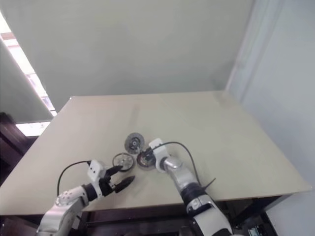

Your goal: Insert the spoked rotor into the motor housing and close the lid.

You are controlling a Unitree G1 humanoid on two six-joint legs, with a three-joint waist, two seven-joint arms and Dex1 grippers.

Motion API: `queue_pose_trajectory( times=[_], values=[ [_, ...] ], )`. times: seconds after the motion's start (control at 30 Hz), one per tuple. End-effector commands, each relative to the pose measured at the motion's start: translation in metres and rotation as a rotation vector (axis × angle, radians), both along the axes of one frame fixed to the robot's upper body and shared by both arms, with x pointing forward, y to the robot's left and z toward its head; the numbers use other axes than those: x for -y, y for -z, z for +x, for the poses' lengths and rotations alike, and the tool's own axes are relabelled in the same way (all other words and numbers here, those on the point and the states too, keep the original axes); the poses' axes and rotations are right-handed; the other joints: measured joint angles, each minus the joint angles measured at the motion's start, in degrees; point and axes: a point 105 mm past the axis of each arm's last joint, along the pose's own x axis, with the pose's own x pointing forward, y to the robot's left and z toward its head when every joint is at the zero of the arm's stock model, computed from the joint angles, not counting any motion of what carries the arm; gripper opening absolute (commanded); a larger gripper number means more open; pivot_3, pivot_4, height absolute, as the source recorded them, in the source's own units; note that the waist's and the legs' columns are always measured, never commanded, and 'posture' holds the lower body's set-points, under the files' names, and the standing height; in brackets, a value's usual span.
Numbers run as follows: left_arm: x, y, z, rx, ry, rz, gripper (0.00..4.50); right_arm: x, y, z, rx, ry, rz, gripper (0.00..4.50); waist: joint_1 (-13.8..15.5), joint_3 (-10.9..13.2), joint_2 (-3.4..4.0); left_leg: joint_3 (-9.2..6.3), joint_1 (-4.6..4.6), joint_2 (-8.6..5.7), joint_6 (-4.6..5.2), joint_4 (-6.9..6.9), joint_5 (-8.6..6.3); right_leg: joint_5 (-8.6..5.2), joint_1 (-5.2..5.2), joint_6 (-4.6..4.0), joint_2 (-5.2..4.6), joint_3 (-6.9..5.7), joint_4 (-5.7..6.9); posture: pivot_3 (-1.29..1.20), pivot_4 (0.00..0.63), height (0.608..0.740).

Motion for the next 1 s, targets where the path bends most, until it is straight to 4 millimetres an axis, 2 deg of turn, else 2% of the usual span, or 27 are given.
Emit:
queue_pose_trajectory(
  times=[0.03,1.0],
  values=[
    [-0.0008,-0.0155,0.0052,0.061,0.005,0.006,4.5,-0.005,-0.0174,0.0075,0.057,-0.008,0.029,0.72,0.0,0.0,0.0,0.0,0.0,0.0,0.0,0.0,0.0,0.0,0.0,0.01,0.0,0.0,0.0,0.0,0.0,0.74],
    [0.002,-0.0153,0.0065,0.06,0.016,0.005,4.5,-0.0044,-0.0086,0.0006,0.022,-0.046,-0.011,0.72,-0.01,0.0,0.02,0.0,0.01,0.0,0.0,0.0,0.0,0.0,0.01,0.0,0.0,0.0,0.0,0.0,0.0,0.74]
  ],
)
